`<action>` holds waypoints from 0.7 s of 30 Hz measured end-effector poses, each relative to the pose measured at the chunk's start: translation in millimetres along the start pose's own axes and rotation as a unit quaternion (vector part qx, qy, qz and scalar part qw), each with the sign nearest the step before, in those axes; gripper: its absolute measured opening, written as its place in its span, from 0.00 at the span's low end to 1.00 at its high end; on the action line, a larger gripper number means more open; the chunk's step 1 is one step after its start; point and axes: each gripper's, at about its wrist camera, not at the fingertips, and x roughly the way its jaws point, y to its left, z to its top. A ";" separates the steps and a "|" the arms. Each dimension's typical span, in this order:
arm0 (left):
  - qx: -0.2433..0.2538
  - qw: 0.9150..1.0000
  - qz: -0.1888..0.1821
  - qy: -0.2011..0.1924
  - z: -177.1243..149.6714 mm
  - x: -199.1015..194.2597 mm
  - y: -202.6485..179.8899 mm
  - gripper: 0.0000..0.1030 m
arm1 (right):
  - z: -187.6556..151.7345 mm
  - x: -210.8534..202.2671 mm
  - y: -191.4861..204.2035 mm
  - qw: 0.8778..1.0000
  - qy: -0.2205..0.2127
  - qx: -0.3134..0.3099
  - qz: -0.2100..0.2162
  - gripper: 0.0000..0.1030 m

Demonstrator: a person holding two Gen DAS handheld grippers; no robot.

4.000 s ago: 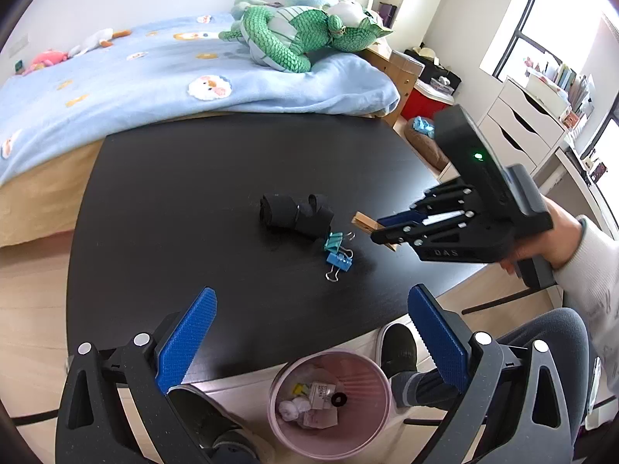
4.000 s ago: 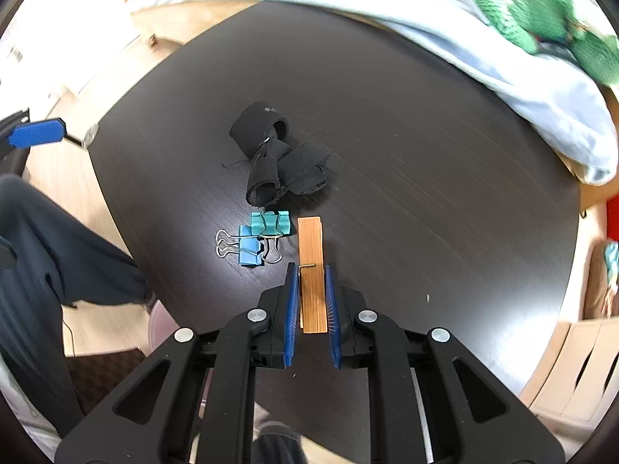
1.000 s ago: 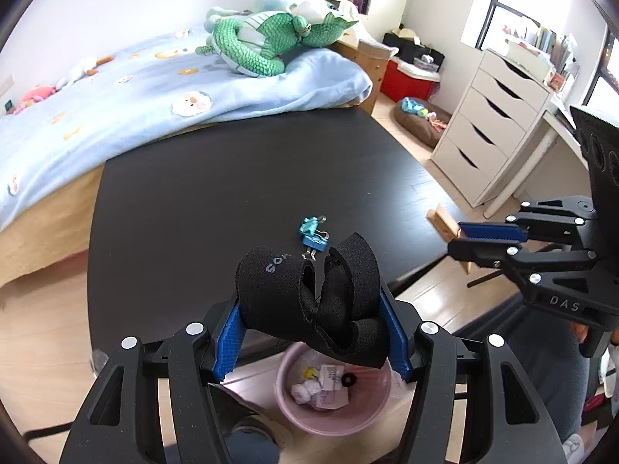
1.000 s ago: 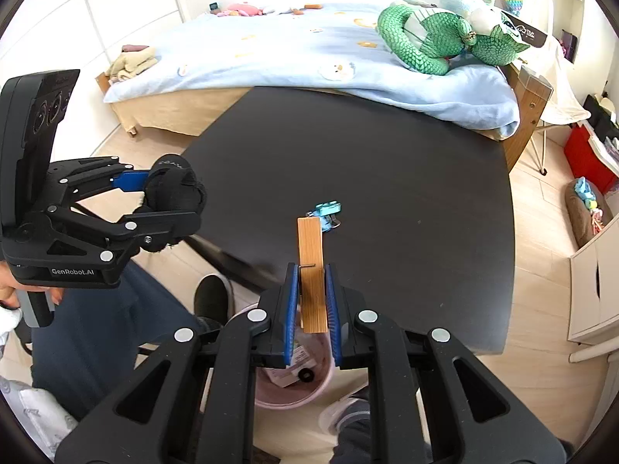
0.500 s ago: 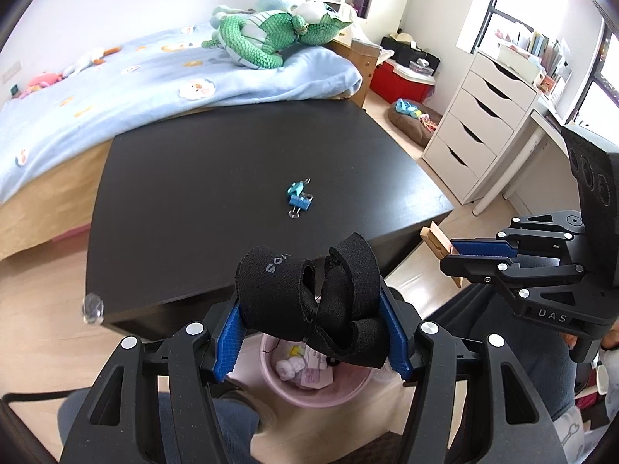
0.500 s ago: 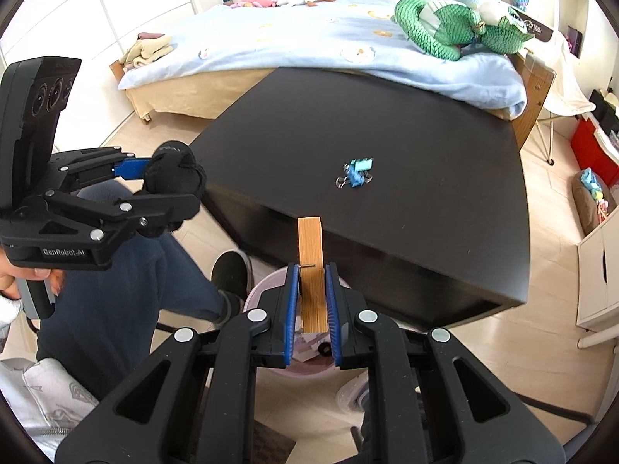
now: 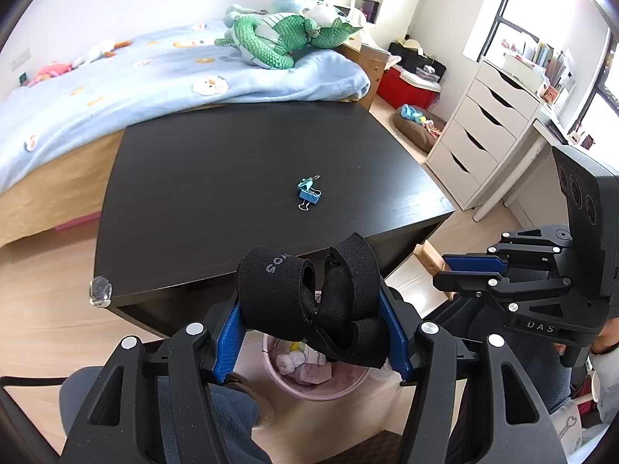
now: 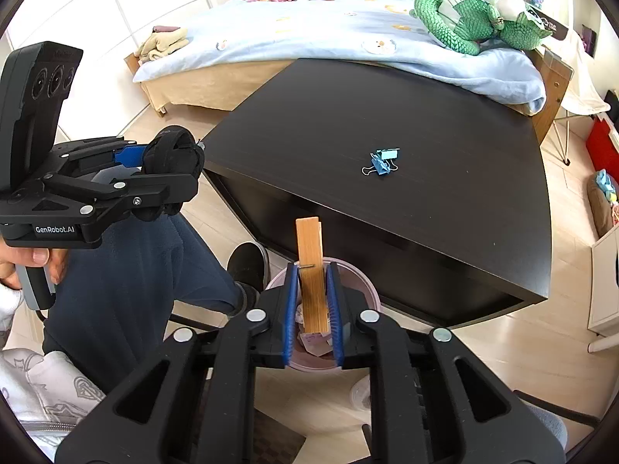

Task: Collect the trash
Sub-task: 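Open the right tool to drop the clothespin into the wastebasket, then lower the black fabric into the wastebasket and open the left tool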

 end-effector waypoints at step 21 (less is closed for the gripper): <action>0.035 0.999 -0.010 0.004 0.4 1.5 -16.9 0.59 | 0.0 -19.8 -22.5 0.997 -0.038 0.065 -0.019 0.97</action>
